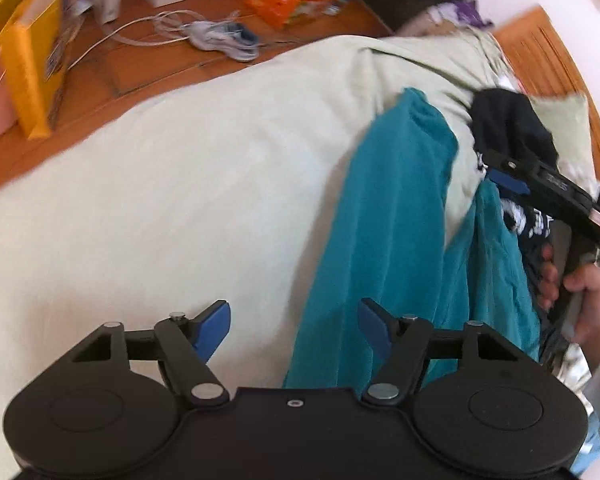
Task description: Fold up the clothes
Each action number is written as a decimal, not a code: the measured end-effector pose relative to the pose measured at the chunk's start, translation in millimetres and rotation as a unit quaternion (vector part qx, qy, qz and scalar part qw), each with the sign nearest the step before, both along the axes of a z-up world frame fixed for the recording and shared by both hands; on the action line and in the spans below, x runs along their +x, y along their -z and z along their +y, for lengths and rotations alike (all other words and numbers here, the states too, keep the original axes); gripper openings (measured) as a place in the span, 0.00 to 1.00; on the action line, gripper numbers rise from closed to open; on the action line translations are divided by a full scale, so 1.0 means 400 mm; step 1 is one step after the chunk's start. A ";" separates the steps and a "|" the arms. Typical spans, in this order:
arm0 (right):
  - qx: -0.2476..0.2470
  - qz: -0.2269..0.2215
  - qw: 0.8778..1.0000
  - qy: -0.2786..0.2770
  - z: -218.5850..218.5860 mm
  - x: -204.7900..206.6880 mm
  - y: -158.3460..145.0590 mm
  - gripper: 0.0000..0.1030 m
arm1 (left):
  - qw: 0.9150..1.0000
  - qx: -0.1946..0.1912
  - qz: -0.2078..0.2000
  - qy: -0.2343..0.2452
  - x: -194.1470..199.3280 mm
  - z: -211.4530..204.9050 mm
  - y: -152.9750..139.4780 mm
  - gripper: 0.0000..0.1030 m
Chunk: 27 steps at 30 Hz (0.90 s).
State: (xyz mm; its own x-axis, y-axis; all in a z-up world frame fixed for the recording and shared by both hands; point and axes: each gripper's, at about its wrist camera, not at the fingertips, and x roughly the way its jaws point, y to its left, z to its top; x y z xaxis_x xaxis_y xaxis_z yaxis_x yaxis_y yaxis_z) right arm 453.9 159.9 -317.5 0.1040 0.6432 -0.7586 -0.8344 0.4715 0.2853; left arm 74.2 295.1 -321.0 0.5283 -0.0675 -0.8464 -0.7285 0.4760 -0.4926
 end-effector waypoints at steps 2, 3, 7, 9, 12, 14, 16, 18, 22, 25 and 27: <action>0.006 0.020 1.000 0.005 0.034 0.043 0.023 0.73 | 1.000 -0.011 0.002 -0.025 -0.015 -0.011 0.008 0.64; 0.011 0.033 0.999 0.014 0.046 0.060 0.037 0.75 | 0.999 -0.018 0.003 -0.036 -0.022 -0.018 0.013 0.64; 0.028 0.116 0.992 0.052 0.079 0.130 0.107 0.75 | 0.997 -0.037 0.005 -0.061 -0.041 -0.046 0.033 0.62; 0.020 0.119 0.991 0.055 0.090 0.134 0.130 0.60 | 0.996 -0.037 0.002 -0.075 -0.045 -0.052 0.037 0.61; 0.023 0.133 0.989 0.059 0.091 0.138 0.145 0.22 | 0.996 -0.040 0.000 -0.080 -0.042 -0.059 0.040 0.44; 0.022 0.130 0.990 0.057 0.089 0.139 0.143 0.18 | 0.996 -0.050 -0.012 -0.077 -0.038 -0.065 0.038 0.19; 0.028 0.126 0.990 0.056 0.077 0.144 0.134 0.16 | 0.997 -0.038 -0.008 -0.067 -0.029 -0.077 0.029 0.14; 0.048 0.121 0.990 0.058 0.055 0.152 0.107 0.15 | 0.997 -0.034 -0.010 -0.065 -0.026 -0.084 0.024 0.06; 0.085 0.110 0.988 0.063 0.002 0.169 0.046 0.14 | 0.996 -0.040 -0.041 -0.065 -0.032 -0.096 -0.014 0.03; 0.119 0.100 0.985 0.078 -0.075 0.177 -0.020 0.13 | 0.995 -0.042 -0.062 -0.059 -0.022 -0.106 -0.049 0.03; 0.157 0.090 0.979 0.093 -0.176 0.176 -0.090 0.13 | 0.995 -0.042 -0.074 -0.052 -0.011 -0.119 -0.073 0.03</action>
State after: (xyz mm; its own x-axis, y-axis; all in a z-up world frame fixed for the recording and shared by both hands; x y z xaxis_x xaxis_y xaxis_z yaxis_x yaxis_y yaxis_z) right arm 524.3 89.4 -281.6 0.1245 0.8300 -0.5437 -0.6646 0.4766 0.5755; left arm 69.9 247.6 -291.9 0.6543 -0.0731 -0.7527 -0.6881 0.3553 -0.6327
